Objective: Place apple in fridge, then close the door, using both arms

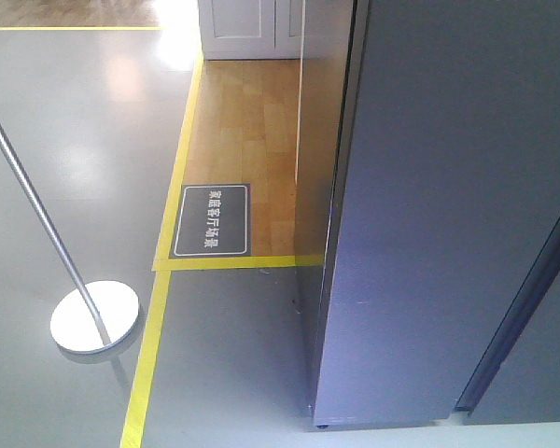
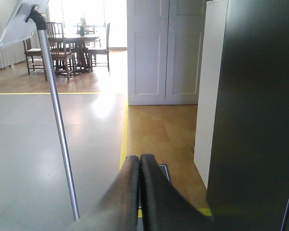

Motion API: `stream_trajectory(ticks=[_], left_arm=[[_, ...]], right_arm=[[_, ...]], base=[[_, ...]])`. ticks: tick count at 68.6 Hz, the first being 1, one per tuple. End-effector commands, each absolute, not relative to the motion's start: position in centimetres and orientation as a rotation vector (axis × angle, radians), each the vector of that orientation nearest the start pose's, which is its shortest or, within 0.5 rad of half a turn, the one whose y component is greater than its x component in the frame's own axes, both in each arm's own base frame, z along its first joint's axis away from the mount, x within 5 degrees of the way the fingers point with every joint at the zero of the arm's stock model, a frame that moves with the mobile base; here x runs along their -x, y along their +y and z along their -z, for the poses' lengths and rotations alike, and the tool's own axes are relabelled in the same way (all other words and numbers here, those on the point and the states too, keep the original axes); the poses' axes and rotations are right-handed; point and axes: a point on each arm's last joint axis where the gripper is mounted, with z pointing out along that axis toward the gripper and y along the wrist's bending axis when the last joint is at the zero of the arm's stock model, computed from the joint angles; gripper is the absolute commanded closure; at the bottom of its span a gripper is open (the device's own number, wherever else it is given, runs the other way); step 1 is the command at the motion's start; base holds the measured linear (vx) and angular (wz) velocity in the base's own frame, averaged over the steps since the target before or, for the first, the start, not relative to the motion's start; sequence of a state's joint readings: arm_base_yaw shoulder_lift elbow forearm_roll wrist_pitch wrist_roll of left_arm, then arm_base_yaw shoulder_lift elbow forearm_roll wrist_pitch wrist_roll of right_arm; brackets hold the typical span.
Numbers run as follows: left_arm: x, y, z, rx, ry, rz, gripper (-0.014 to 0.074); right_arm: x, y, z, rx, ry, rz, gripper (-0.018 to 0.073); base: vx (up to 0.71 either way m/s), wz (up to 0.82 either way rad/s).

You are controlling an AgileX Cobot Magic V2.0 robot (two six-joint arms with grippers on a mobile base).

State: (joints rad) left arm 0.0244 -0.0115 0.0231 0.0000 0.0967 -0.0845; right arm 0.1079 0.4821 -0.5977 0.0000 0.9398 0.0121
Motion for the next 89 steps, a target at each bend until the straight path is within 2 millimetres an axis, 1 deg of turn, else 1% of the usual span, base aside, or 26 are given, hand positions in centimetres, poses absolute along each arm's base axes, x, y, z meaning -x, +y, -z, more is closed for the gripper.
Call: stream_trajectory(ticks=[1,52,58,63,68,71,76,86,89], left_arm=[[-5.6,0.2,-20.1,0.084,1.507,0.045,0.0603],[-5.6,0.2,-20.1,0.084,1.51,0.044,0.0603],[-5.6,0.2,-20.1,0.084,1.51,0.044,0.0603],[-5.6,0.2,-20.1,0.084,1.51,0.044,0.0603],[-5.6,0.2,-20.1,0.084,1.51,0.044,0.0603],[-5.6,0.2,-20.1,0.084,1.51,0.044,0.0603],[-5.6,0.2,-20.1,0.084,1.51,0.044,0.0603],[-5.6,0.2,-20.1,0.084,1.51,0.044,0.0603],[-5.6,0.2,-20.1,0.084,1.51,0.044,0.0603]], right_arm=[[-8.0,0.8,-31.0,0.113,2.231,-0.052,0.0562],[-7.8,0.7,-31.0,0.117,2.221,-0.046,0.0562],[-7.4,0.6,-29.9,0.094,2.206,-0.036,0.0562],[-7.1,0.2,-27.8,0.054,2.185,-0.01,0.0562],[-7.1,0.1,-26.8,0.03,2.021,-0.009,0.0562],[-6.9,0.2,-26.7,0.025,1.894,-0.02,0.0562],[-6.4,0.2,-26.1,0.026,1.771,-0.02,0.0562],[-5.8,0.1,-23.4,0.047,1.654,0.011,0.0562],[-5.6,0.1,-22.9,0.053,1.624,0.018,0.0562]], base=[[0.0,0.0],[0.0,0.0],[0.0,0.0],[0.0,0.0],[0.0,0.0],[0.0,0.0],[0.0,0.0],[0.0,0.0],[0.0,0.0]])
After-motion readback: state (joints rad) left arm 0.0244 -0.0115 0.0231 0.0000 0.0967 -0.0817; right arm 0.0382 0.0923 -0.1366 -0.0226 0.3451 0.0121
